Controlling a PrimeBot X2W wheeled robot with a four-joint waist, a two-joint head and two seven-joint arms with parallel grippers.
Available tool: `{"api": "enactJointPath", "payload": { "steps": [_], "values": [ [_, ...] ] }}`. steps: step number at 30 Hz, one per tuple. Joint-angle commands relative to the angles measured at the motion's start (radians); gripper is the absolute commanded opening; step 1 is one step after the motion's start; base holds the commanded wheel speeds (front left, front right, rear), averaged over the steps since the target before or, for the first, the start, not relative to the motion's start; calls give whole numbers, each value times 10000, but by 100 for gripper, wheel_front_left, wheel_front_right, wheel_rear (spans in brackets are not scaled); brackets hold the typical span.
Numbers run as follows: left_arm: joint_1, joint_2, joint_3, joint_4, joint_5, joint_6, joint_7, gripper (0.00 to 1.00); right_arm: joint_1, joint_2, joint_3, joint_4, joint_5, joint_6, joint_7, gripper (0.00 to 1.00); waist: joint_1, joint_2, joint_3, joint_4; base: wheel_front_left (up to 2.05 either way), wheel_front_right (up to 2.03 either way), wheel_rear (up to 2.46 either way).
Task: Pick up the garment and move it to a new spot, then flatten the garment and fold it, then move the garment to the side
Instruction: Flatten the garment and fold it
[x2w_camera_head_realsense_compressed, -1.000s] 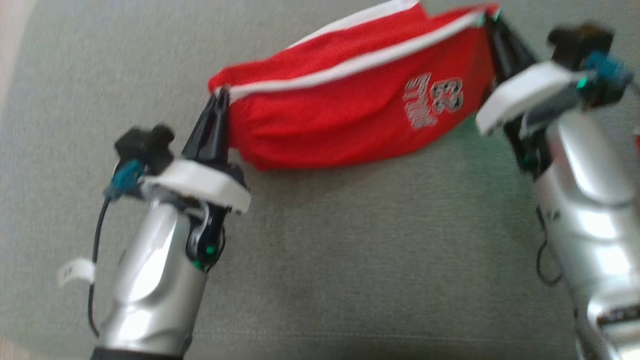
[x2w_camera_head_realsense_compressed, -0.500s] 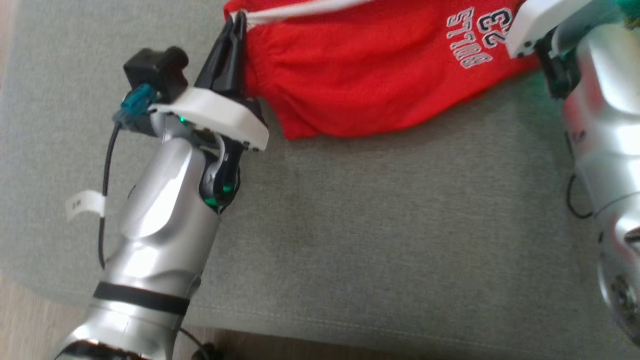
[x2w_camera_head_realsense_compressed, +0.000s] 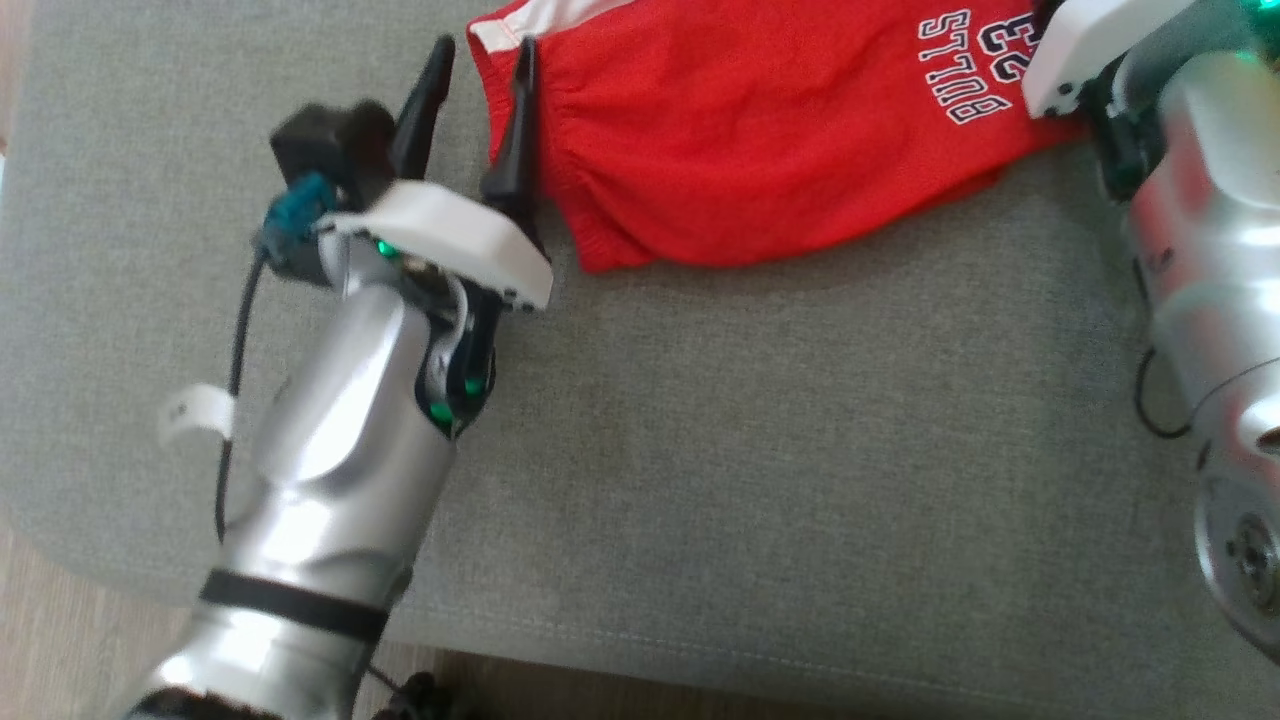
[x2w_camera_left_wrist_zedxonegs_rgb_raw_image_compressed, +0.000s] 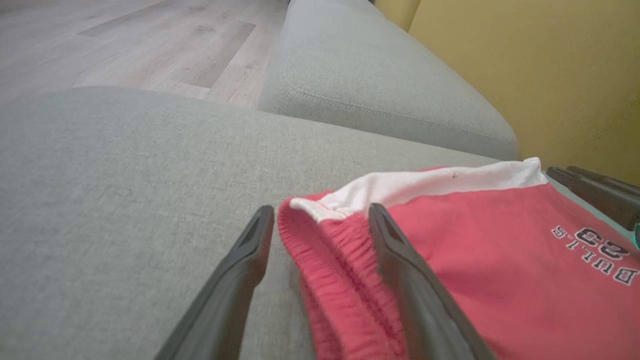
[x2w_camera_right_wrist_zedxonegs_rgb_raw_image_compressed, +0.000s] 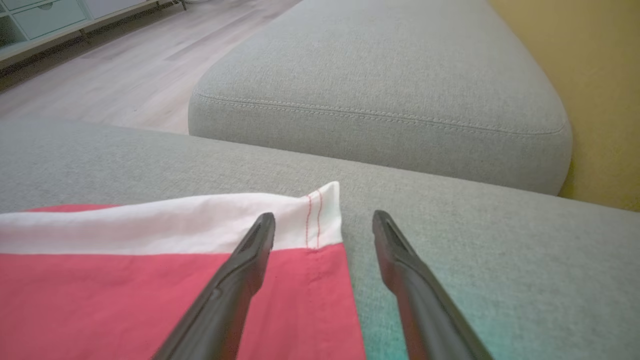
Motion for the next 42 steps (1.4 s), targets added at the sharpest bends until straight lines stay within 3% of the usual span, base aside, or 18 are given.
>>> {"api": "enactJointPath", "payload": {
  "steps": [1,12,13,15,16,21,25,33,42],
  "values": [
    [228,235,279,-338,99,78,-51,100,-34,381,155,-158,71,63,48,100,0,0,-91,-49,0,0,0],
    [1671,235,594,-1057,262,286,-51,100,1162,171,1162,369,804,63,2225,99,0,0,-759,-151,0,0,0],
    [1748,235,591,-1088,323,287,-51,100,1257,171,1199,379,909,63,2354,89,0,0,-821,-144,0,0,0],
    [1906,235,639,-1137,399,306,-51,100,1457,193,1360,394,1073,63,2626,24,0,0,-960,-140,0,0,0],
    [1983,235,666,-1153,459,322,-51,100,1538,216,1402,396,1195,63,2679,0,0,0,-1030,-143,0,0,0],
    [2392,235,881,-1148,767,347,-51,100,1930,199,1494,221,1843,63,2412,0,0,0,-1505,-212,0,0,0],
    [3073,235,1268,-1067,1071,370,-51,100,2575,218,1366,-59,2662,63,1717,0,0,0,-2290,-528,0,0,0],
    [4257,235,1788,-1051,1393,192,-51,100,3410,-96,1937,-750,3412,63,1327,0,0,0,-2994,-1112,0,0,0],
    [4831,235,1725,-1160,1364,108,-51,100,3554,-81,2990,-2377,4022,63,809,0,0,0,-3182,-869,0,0,0]
  ]
}}
